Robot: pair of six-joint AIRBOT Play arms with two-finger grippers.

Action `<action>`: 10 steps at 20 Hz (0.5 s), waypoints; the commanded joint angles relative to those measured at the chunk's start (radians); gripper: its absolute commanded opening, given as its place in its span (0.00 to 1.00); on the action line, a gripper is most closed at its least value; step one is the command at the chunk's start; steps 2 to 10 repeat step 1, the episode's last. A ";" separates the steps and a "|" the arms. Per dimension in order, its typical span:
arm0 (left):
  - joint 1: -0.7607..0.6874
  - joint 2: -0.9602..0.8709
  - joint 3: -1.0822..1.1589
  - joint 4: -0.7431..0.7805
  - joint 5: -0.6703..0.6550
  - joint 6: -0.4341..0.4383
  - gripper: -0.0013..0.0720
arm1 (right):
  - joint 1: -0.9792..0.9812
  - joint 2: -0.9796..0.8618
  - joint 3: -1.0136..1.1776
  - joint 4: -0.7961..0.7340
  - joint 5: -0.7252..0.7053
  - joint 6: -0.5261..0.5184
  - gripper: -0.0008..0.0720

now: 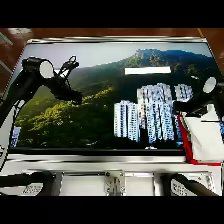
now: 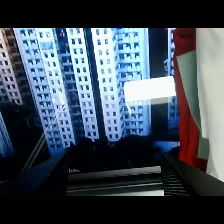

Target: Fold the shirts.

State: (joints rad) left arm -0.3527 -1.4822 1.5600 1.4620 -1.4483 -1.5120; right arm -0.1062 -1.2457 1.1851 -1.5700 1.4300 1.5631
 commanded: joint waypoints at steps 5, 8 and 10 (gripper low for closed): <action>0.009 -0.001 0.000 0.000 0.000 0.004 0.83 | 0.003 -0.002 0.001 -0.003 0.003 0.001 0.95; 0.009 -0.001 0.000 0.000 0.000 0.004 0.83 | 0.003 -0.002 0.001 -0.003 0.003 0.001 0.95; 0.009 -0.001 0.000 0.000 0.000 0.004 0.83 | 0.003 -0.002 0.001 -0.003 0.003 0.001 0.95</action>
